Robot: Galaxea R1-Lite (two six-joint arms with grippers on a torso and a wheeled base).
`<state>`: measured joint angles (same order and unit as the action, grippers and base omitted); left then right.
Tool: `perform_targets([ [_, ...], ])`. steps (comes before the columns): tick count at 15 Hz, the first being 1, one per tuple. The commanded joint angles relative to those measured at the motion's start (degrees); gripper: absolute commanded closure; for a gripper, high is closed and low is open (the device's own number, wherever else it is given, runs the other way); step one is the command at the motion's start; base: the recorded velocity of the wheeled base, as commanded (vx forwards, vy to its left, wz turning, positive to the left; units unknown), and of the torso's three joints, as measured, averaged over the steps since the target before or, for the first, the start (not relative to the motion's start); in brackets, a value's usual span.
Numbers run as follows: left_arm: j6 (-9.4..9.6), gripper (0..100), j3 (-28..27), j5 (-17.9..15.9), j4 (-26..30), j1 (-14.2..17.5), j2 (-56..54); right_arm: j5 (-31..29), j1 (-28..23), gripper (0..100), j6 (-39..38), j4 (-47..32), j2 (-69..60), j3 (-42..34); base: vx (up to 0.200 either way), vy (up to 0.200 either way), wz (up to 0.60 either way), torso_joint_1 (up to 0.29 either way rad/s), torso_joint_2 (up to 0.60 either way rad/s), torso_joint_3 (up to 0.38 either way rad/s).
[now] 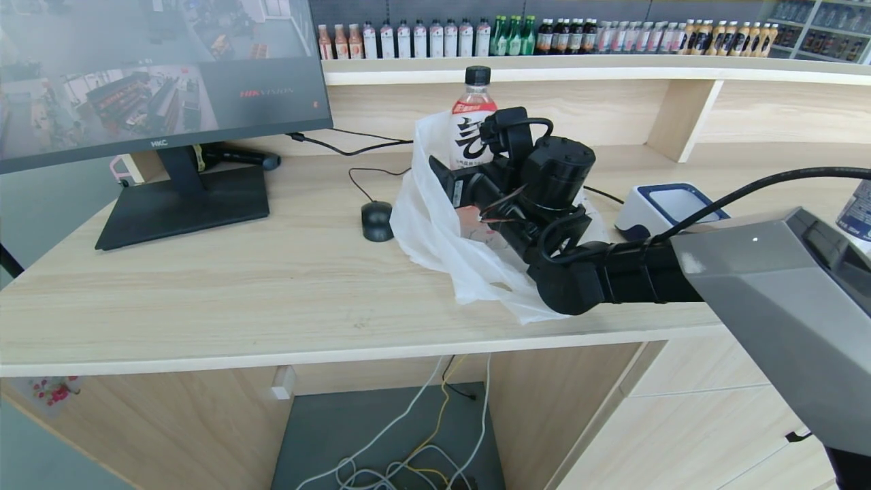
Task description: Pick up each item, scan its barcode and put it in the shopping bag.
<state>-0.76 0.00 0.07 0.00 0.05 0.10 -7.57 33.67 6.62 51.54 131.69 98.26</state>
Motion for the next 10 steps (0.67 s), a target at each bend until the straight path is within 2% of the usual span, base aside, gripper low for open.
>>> perform_targets([
  [1, -0.04, 0, 0.0, 0.0, 0.0, 0.0, 0.0, 0.0, 0.1, 0, 0.1, 0.0, 0.1, 0.0, 0.0, 0.0, 0.0, 0.0, 0.0, 0.0],
  [10, -0.04, 0, 0.0, 0.0, 0.0, 0.0, 0.0, 0.0, 0.2, 0, 0.1, 0.1, 0.1, 0.1, 0.0, 0.0, 0.0, 0.0, 0.0, 0.0],
])
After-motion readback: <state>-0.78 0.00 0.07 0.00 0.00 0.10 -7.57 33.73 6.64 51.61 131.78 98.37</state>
